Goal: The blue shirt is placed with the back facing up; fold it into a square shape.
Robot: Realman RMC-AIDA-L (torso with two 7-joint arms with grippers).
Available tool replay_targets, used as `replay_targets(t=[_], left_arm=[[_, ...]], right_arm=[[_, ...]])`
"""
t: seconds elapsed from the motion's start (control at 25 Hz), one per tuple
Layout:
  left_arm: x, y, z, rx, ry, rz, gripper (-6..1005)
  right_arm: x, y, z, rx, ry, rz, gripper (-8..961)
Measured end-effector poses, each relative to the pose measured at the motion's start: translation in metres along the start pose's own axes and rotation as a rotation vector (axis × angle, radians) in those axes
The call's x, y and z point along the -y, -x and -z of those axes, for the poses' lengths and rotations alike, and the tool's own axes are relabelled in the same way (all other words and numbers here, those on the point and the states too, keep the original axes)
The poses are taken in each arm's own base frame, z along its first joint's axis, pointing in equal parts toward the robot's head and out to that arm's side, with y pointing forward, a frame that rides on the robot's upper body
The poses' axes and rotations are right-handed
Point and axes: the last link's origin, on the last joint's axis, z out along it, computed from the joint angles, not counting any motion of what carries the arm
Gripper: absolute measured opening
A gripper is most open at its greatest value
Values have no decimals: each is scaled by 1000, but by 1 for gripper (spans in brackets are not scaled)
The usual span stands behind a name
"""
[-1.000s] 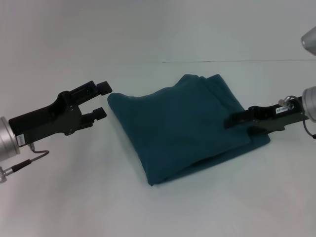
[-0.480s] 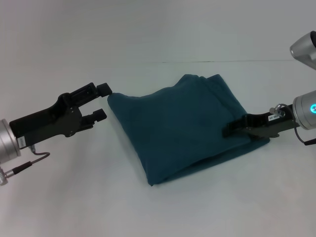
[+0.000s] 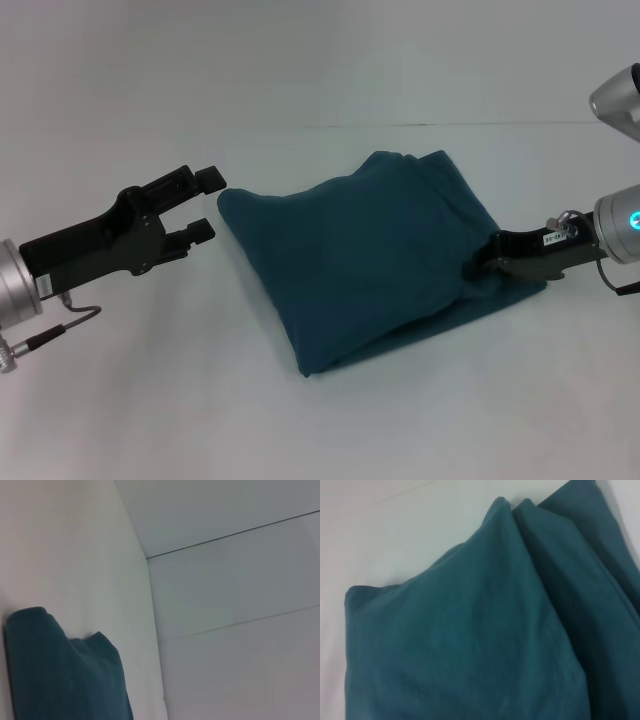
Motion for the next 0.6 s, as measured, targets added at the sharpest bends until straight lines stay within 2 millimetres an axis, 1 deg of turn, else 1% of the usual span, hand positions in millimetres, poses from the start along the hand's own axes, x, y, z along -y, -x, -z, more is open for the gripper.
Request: replay_targets(t=[0.08, 0.16, 0.28, 0.4, 0.6], left_arm=[[0, 0, 0, -2, -2, 0, 932], [0, 0, 0, -3, -3, -1, 932], [0, -1, 1, -9, -2, -1, 932], [1, -2, 2, -15, -2, 1, 932], [1, -2, 2, -15, -2, 1, 932]], right_arm=[[0, 1, 1, 4, 3, -2, 398], [-1, 1, 1, 8, 8, -5, 157], [-2, 5, 6, 18, 21, -4, 100], [-4, 11, 17, 33, 38, 4, 43], [-13, 18, 39, 52, 59, 22, 43]])
